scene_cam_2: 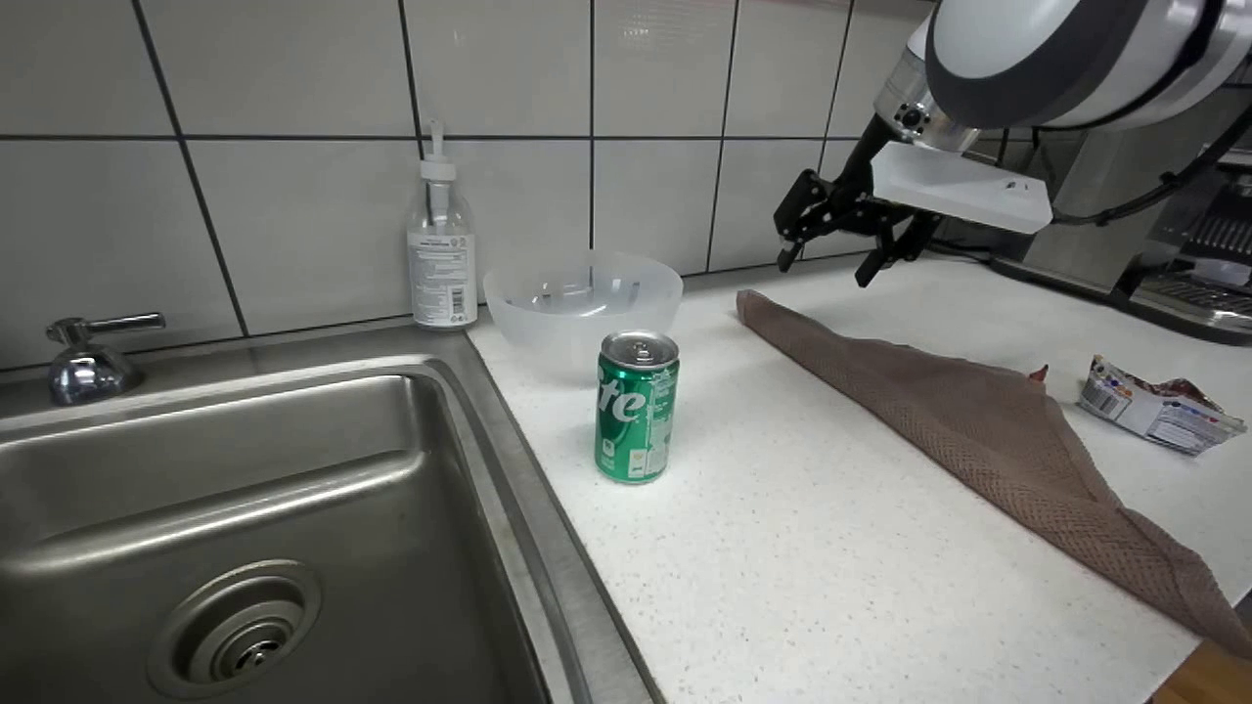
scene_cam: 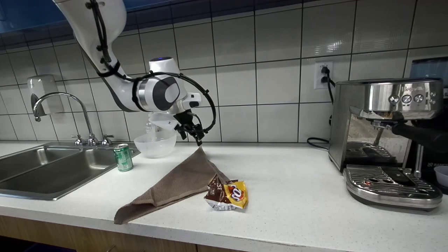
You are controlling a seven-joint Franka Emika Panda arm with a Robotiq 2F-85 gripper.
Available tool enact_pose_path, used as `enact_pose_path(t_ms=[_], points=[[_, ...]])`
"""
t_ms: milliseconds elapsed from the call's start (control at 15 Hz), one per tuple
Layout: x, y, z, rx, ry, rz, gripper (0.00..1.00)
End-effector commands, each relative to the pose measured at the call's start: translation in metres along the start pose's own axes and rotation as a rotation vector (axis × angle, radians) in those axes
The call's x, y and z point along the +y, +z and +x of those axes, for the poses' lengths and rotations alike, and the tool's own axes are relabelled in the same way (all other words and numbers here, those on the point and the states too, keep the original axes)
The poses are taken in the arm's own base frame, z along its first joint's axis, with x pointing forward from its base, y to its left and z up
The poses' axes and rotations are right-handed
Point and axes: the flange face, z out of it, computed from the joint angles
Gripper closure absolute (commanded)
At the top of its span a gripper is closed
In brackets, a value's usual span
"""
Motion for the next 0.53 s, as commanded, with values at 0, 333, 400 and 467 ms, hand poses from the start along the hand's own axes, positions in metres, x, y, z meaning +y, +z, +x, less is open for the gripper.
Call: enact_pose_path(t_ms=[0,333,400,467], points=[[0.0,0.019,0.017,0.037,-0.023,-0.009,0.0],[-0.001,0.037,0.024,0.053,-0.023,-0.019,0.0],[-0.003,0.039,0.025,0.054,-0.023,-0.017,0.0],[-0.005,0.041,0.025,0.055,-0.025,-0.016,0.0]])
